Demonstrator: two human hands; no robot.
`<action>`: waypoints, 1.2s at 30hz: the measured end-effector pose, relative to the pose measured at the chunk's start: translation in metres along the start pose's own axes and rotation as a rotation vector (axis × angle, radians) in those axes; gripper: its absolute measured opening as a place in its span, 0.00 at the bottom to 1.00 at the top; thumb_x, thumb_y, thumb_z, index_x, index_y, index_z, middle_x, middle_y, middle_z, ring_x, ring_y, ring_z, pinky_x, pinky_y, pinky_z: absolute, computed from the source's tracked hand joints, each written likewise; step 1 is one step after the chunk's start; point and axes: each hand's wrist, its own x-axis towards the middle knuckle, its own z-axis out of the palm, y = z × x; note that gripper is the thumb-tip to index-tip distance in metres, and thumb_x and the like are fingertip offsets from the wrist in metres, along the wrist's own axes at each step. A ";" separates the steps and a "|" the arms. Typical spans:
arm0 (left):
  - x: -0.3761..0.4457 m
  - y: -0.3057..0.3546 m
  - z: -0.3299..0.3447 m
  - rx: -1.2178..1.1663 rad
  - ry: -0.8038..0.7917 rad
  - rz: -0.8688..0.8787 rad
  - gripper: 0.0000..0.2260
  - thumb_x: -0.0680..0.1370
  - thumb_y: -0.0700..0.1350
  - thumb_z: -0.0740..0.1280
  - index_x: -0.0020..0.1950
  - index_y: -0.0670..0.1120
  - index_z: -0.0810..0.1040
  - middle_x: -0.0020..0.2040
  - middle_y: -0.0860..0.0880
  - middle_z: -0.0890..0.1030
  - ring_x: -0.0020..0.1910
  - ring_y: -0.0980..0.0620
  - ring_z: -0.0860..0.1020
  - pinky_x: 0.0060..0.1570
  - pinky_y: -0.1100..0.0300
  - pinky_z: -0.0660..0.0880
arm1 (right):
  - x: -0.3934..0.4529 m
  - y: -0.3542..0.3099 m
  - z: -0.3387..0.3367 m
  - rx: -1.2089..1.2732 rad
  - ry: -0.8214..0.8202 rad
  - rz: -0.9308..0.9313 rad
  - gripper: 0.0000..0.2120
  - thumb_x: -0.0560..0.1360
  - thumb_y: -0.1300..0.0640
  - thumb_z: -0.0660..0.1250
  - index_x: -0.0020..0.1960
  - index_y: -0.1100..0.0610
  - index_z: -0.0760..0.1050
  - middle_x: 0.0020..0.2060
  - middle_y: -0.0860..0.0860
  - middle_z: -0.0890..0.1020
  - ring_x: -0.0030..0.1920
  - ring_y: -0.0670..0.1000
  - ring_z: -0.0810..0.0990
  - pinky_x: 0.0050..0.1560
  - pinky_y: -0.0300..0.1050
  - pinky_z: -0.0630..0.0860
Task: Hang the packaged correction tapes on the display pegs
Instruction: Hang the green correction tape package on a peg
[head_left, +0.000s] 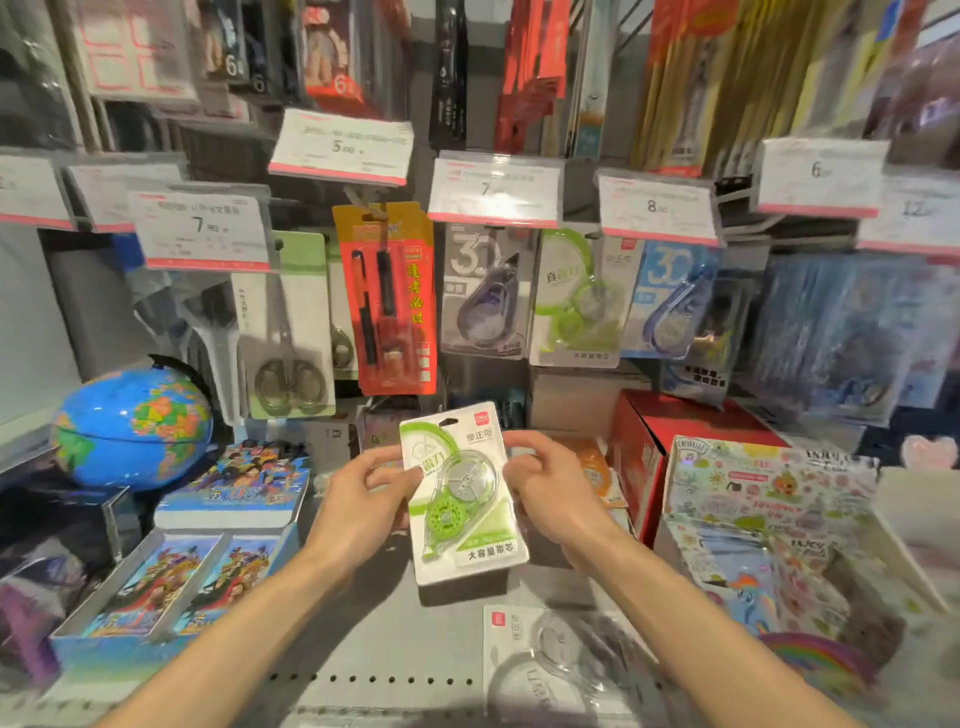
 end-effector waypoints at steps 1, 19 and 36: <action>-0.001 0.004 0.009 -0.021 -0.010 0.014 0.09 0.79 0.36 0.69 0.59 0.42 0.78 0.46 0.41 0.86 0.33 0.55 0.84 0.29 0.62 0.78 | -0.003 -0.002 -0.010 0.006 0.018 -0.019 0.16 0.79 0.64 0.59 0.62 0.53 0.78 0.38 0.48 0.87 0.29 0.41 0.81 0.28 0.35 0.73; -0.040 0.092 0.218 0.027 0.003 0.298 0.09 0.78 0.38 0.70 0.58 0.41 0.78 0.35 0.43 0.72 0.34 0.53 0.75 0.35 0.55 0.79 | -0.021 -0.007 -0.228 0.086 0.039 -0.289 0.26 0.76 0.57 0.73 0.70 0.44 0.68 0.50 0.44 0.86 0.45 0.41 0.86 0.49 0.48 0.83; -0.049 0.155 0.174 0.235 0.190 0.639 0.22 0.81 0.44 0.66 0.72 0.55 0.64 0.54 0.53 0.81 0.44 0.53 0.84 0.50 0.50 0.82 | -0.006 -0.038 -0.219 0.106 0.023 -0.504 0.23 0.78 0.59 0.70 0.64 0.38 0.66 0.54 0.41 0.84 0.49 0.37 0.85 0.43 0.32 0.80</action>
